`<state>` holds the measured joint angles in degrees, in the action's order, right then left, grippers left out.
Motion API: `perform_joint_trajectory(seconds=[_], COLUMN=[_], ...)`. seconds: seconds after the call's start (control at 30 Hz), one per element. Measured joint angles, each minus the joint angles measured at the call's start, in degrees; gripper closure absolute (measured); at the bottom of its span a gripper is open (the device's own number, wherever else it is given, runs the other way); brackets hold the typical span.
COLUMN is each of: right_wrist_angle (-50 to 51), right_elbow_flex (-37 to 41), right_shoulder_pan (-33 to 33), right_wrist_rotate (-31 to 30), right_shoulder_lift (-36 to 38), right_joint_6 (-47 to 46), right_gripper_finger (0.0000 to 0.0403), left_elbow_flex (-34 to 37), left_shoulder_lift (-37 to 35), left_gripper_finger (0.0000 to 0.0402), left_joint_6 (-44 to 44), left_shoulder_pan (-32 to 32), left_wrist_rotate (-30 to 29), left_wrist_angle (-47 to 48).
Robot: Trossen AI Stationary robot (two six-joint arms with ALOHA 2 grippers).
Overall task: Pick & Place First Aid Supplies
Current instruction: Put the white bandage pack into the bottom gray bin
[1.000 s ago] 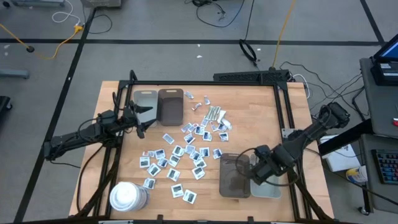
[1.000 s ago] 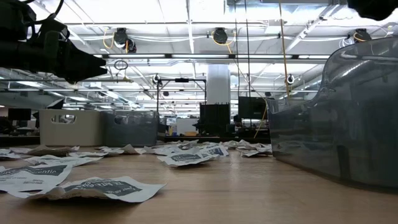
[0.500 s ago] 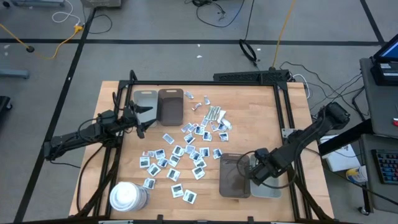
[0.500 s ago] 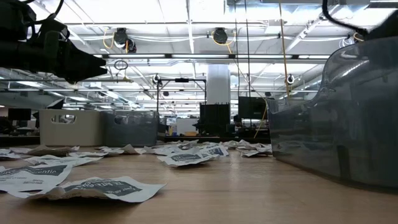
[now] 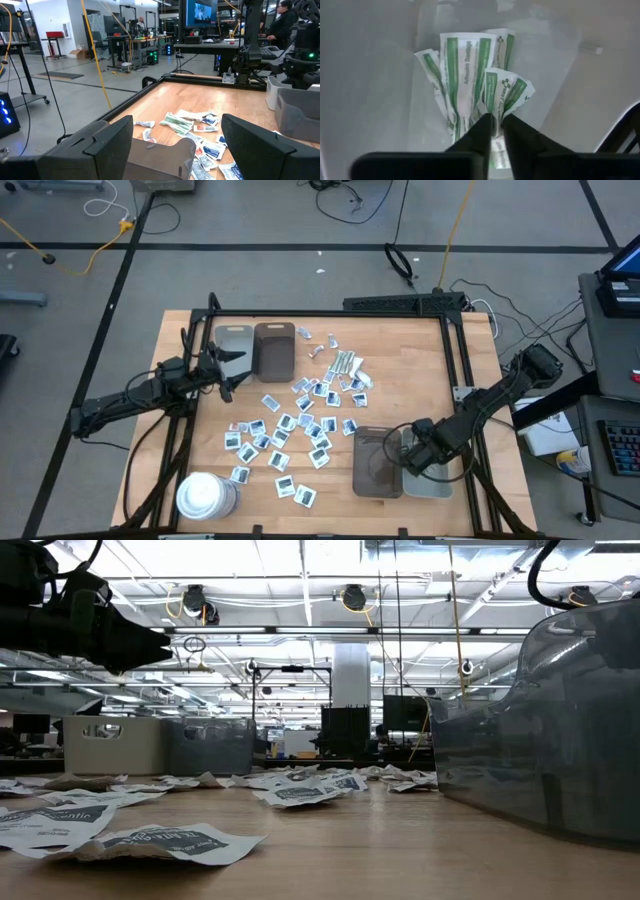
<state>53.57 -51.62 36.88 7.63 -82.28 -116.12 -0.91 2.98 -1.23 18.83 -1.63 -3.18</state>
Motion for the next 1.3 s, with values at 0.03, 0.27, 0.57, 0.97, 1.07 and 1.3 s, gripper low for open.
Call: perform_joint_trajectory(seconds=[0.03,0.27,0.57,0.97,1.07,1.3], right_wrist_angle=[-0.25,0.03,7.76,20.66,21.98,22.09], right_elbow_flex=[-0.08,-1.38,-7.14,-18.74,-21.35,-22.9], right_shoulder_pan=[0.0,0.0,-0.78,-5.42,-7.09,-13.74], right_wrist_rotate=[-0.01,-0.01,-0.18,-0.29,-0.33,-0.14], right_shoulder_lift=[0.0,0.28,1.38,1.38,1.38,1.38], right_joint_6=[0.31,1.83,8.21,21.23,24.0,30.32], right_gripper_finger=[0.0331,0.0219,0.0192,0.0204,0.0204,0.0204], left_elbow_flex=[0.01,0.0,0.0,0.02,0.0,0.0], left_shoulder_lift=[0.0,0.0,0.0,0.0,0.0,0.0], left_gripper_finger=[0.0096,0.0096,0.0096,0.0096,0.0096,0.0096], left_joint_6=[0.0,0.0,0.0,0.0,0.0,0.0], left_shoulder_pan=[-0.01,0.0,-0.01,0.0,-0.02,0.0], left_wrist_rotate=[0.0,0.0,0.0,0.0,0.0,0.02], left_wrist_angle=[0.0,0.0,0.0,0.0,0.0,0.0])
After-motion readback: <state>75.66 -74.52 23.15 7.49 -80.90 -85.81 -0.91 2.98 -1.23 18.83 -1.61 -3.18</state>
